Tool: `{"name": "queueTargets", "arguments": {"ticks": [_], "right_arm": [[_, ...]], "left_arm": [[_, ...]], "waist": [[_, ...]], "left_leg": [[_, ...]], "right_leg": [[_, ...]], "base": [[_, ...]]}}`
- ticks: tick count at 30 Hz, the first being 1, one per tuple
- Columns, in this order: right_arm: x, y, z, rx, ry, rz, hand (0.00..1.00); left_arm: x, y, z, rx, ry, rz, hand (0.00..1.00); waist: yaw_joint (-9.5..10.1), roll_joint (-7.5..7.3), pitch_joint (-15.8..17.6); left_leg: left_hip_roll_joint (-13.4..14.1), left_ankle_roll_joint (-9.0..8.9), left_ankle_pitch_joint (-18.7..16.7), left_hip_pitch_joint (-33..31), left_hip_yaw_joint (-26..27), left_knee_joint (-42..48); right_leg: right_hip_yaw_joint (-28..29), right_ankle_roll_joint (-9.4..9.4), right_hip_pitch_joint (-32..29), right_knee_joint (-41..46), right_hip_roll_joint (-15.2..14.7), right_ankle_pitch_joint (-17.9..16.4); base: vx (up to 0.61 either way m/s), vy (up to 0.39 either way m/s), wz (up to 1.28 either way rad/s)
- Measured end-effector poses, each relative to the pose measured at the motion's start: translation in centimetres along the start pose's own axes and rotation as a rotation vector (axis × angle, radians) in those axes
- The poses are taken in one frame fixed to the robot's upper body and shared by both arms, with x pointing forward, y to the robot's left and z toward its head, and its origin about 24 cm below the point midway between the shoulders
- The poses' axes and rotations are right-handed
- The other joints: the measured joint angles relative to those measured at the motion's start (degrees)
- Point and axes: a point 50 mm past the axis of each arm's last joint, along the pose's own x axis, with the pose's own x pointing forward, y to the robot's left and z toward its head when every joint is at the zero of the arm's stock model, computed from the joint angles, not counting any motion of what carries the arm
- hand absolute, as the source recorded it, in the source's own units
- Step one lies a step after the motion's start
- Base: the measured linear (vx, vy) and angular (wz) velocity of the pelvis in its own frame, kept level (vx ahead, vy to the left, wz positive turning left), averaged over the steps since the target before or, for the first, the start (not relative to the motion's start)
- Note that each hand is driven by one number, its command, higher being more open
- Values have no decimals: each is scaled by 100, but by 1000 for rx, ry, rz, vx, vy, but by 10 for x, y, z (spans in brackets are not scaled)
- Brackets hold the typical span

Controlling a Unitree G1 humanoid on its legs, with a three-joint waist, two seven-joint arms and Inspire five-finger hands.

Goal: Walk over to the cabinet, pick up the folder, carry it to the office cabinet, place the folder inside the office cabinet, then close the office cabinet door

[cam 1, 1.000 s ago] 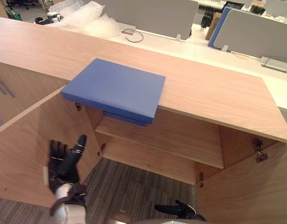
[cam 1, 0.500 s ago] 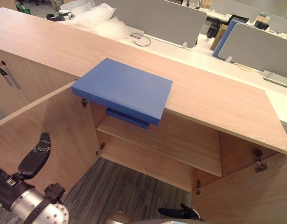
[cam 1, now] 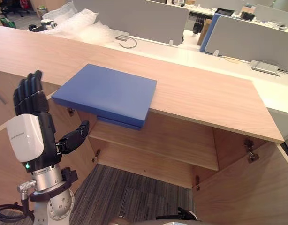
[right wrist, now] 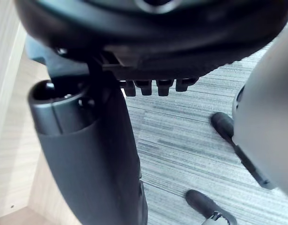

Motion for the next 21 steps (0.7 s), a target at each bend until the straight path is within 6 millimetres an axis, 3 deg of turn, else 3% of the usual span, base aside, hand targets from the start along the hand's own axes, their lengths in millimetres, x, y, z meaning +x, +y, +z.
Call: {"name": "queueTargets", "arguments": {"ticks": [9, 17, 21], "right_arm": [[1, -14, -1, -64, 7, -6, 100], [1, -14, 2, -94, -7, -2, 100], [1, -14, 2, -94, -8, 2, 100]], "left_arm": [[24, 18, -22, 294, -141, -17, 100], [27, 18, -26, 372, -174, -33, 100], [26, 15, -29, 386, -182, -77, 100]], "waist": [[-73, 54, 50], [-61, 98, 149], [-47, 31, 199]], "left_leg": [[179, -31, 39, 183, 23, -233], [246, 16, 177, 252, 19, -544], [265, 21, 219, 249, 78, -579]], "right_leg": [[232, -105, -42, 94, 111, -52], [317, -158, -219, 285, 116, -51], [399, -178, -299, 381, 110, -51]], "base": [[-59, 39, -11], [-85, 23, -2], [-72, 12, -9]]}}
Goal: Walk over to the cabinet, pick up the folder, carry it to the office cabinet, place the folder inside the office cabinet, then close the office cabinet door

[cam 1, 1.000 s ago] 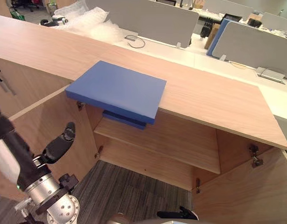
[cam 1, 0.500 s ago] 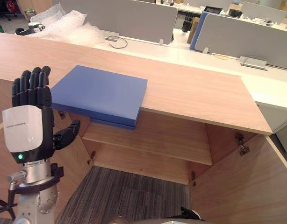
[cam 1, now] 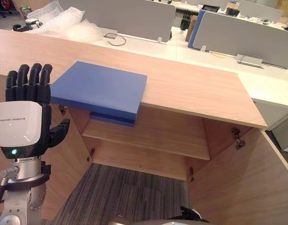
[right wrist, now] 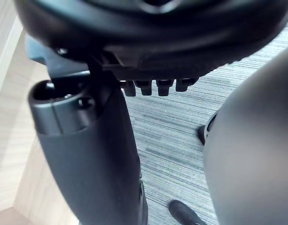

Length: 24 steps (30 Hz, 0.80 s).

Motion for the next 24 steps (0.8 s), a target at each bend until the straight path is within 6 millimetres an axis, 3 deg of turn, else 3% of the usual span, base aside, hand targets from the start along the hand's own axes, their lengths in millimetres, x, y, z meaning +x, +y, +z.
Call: {"name": "queueTargets", "arguments": {"ticks": [14, 24], "right_arm": [[0, -6, 0, 28, 1, -11, 100], [0, -7, 1, 16, -7, -13, 100]], "left_arm": [[-1, -14, -5, 18, -42, -110, 100], [26, -15, -6, 101, -115, -59, 100]], "waist": [[-23, -31, 87], [-37, -5, 123]], "left_leg": [[30, -4, 38, -33, 203, -51], [56, -28, 84, -35, 279, -108]], "right_leg": [[233, -39, -217, 125, -1, 10], [318, -81, -322, 183, 10, 14]], "base": [[-19, 11, -8], [-15, 0, -4]]}}
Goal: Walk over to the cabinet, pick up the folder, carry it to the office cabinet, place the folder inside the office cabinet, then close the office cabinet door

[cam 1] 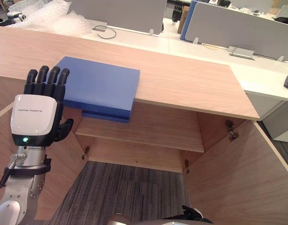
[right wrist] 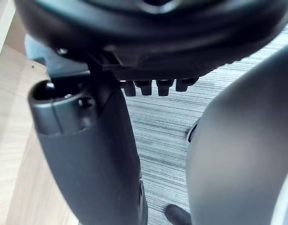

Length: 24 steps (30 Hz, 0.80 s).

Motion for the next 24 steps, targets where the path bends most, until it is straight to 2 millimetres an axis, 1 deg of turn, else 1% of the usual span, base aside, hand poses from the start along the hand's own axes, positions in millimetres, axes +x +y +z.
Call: {"name": "queueTargets", "arguments": {"ticks": [2, 5, 10, 16, 21, 24], "right_arm": [[0, 0, 2, 0, -10, -1, 100], [0, -1, 2, 1, -9, -3, 100], [0, -1, 2, 1, -8, -3, 100], [0, -1, 2, -17, -8, -3, 100], [0, 0, 0, -15, -4, -3, 100], [0, 0, 0, -14, -7, -4, 100]], "left_arm": [[2, -2, -2, 16, -11, -7, 100], [4, -7, 2, 19, -30, -19, 100], [2, -16, 2, 33, -55, -70, 100], [1, -26, -2, 39, -38, -109, 100], [9, -33, -9, 58, 19, -105, 100], [15, -32, -11, 65, 38, -87, 100]], "waist": [[-29, 0, 0], [-38, -1, -1], [-41, -11, -7], [-62, -65, -45], [-73, -99, -76], [-79, -100, -90]], "left_leg": [[9, -19, 33, 12, 42, -42], [15, -24, 38, 21, 54, -42], [32, -29, 44, 22, 85, -45], [54, -34, 48, 0, 118, -45], [55, -36, 51, 3, 167, -40], [57, -37, 52, -5, 241, -42]], "right_leg": [[33, -21, -26, 8, 4, 13], [46, -30, -26, 12, 10, 18], [91, -49, -51, 26, 26, 31], [140, -74, -99, 42, 51, 46], [182, -84, -127, 59, 51, 53], [251, -99, -191, 88, 51, 63]], "base": [[-15, -7, -9], [-6, -3, -1], [-18, -11, -4], [-10, -9, -3], [-4, -1, -4], [-2, 1, -12]]}}
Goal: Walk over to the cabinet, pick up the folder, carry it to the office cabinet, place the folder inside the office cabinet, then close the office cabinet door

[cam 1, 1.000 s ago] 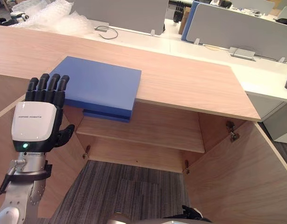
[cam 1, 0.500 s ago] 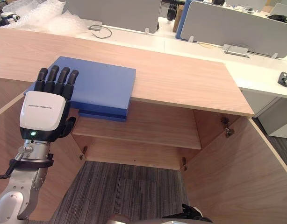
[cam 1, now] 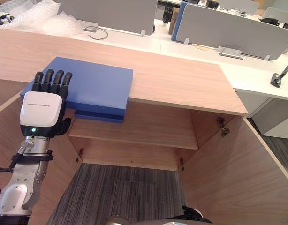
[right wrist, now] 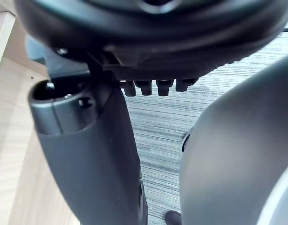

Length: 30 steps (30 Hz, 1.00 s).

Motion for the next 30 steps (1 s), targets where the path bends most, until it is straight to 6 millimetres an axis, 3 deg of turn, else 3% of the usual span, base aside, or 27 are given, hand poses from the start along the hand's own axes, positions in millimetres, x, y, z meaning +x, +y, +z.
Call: {"name": "queueTargets", "arguments": {"ticks": [8, 20, 30], "right_arm": [[-1, 0, -1, 5, -4, -4, 100], [-1, -1, -3, 9, 4, -12, 100], [-1, -6, -4, 40, 2, -32, 100]], "left_arm": [[23, 10, -1, 26, -23, 72, 100], [20, 2, 0, 26, -20, 32, 100], [10, -19, -4, 7, 33, -55, 100]], "waist": [[-99, 43, -74], [-123, 48, -199], [-271, 48, -201]], "left_leg": [[2, -1, 16, 6, 73, -13], [-2, 16, 49, 6, 118, -26], [-72, 112, 228, 135, 154, -294]], "right_leg": [[75, -26, -44, 12, 2, 23], [113, -49, -48, -38, 7, 94], [113, -50, 192, -650, 49, 518]], "base": [[0, -3, -5], [1, -2, -1], [-28, 8, -1]]}}
